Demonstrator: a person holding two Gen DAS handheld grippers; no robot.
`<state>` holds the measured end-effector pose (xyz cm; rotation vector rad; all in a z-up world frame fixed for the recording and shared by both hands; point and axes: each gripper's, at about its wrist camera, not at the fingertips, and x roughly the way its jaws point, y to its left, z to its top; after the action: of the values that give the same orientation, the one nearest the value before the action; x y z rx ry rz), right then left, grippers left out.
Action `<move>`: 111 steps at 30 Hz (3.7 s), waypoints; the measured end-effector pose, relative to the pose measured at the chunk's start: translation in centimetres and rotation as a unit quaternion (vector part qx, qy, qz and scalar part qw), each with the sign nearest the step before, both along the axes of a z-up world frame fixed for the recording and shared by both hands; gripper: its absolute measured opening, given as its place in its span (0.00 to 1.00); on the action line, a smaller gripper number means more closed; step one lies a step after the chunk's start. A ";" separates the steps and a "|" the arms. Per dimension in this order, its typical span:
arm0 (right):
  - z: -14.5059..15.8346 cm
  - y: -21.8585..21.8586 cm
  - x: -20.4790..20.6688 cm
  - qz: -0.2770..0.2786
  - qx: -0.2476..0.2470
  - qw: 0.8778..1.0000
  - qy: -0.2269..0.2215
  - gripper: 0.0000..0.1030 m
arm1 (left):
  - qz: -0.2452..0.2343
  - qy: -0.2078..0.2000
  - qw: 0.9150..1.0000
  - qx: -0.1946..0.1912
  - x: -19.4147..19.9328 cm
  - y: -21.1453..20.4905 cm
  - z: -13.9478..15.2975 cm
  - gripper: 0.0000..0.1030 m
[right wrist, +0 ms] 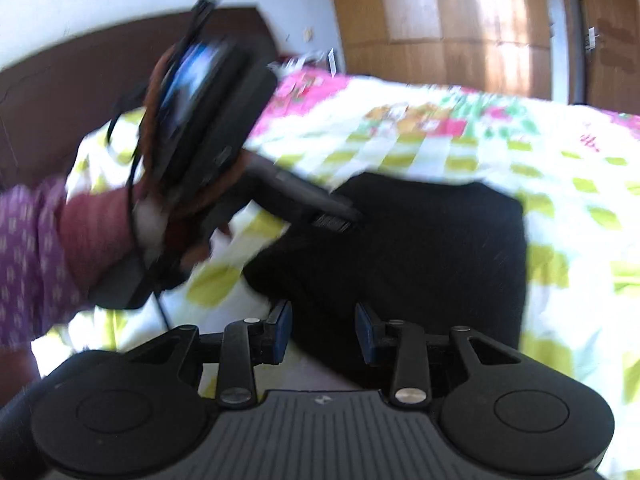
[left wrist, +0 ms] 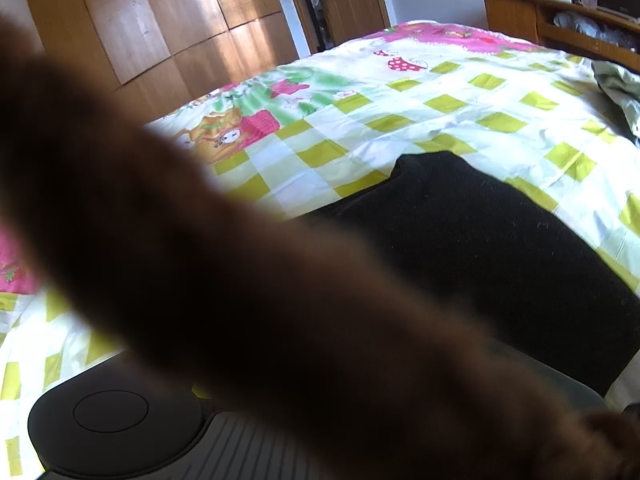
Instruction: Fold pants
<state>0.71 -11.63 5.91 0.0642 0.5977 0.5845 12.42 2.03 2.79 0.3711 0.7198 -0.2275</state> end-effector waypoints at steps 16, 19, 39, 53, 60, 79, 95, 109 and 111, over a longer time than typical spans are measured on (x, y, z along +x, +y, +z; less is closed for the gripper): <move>-4.6 0.2 20.9 -0.083 -0.056 0.991 0.086 0.34 | -0.010 -0.037 0.998 -0.045 -0.7 1.6 -1.8 0.42; -3.9 -0.2 20.0 -0.095 -0.064 0.991 0.072 0.34 | -0.003 -0.043 0.997 -0.062 -0.6 2.2 -2.1 0.49; 0.1 -0.1 6.0 -0.075 -0.060 0.995 0.037 0.39 | 0.056 -0.015 0.996 -0.063 -6.0 3.0 0.8 0.50; 0.2 -1.5 -0.3 -0.097 -0.057 0.992 0.052 0.40 | 0.084 -0.006 0.996 -0.037 -10.3 1.9 1.7 0.50; -0.1 -1.9 -1.8 -0.100 -0.043 0.992 0.064 0.41 | 0.079 -0.015 0.996 -0.037 -12.1 1.6 2.3 0.52; -2.9 -3.4 -4.9 -0.131 -0.054 0.986 0.091 0.42 | 0.050 0.027 0.996 -0.073 -16.5 -1.1 -0.9 0.60; -3.7 -2.9 -4.8 -0.118 -0.059 0.986 0.101 0.50 | 0.071 0.034 0.992 -0.098 -15.9 -0.7 -1.5 0.85; -4.1 -3.2 -4.8 -0.127 -0.079 0.984 0.096 0.52 | 0.092 0.043 0.989 -0.107 -14.9 -0.5 -2.1 0.93; -4.0 -3.1 -4.8 -0.129 -0.079 0.984 0.094 0.52 | 0.087 0.042 0.990 -0.102 -15.0 -0.7 -2.1 0.94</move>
<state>-4.11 -14.70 1.96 0.0459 0.8045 0.2788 -2.58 1.29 0.72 0.1041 0.7990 -0.1498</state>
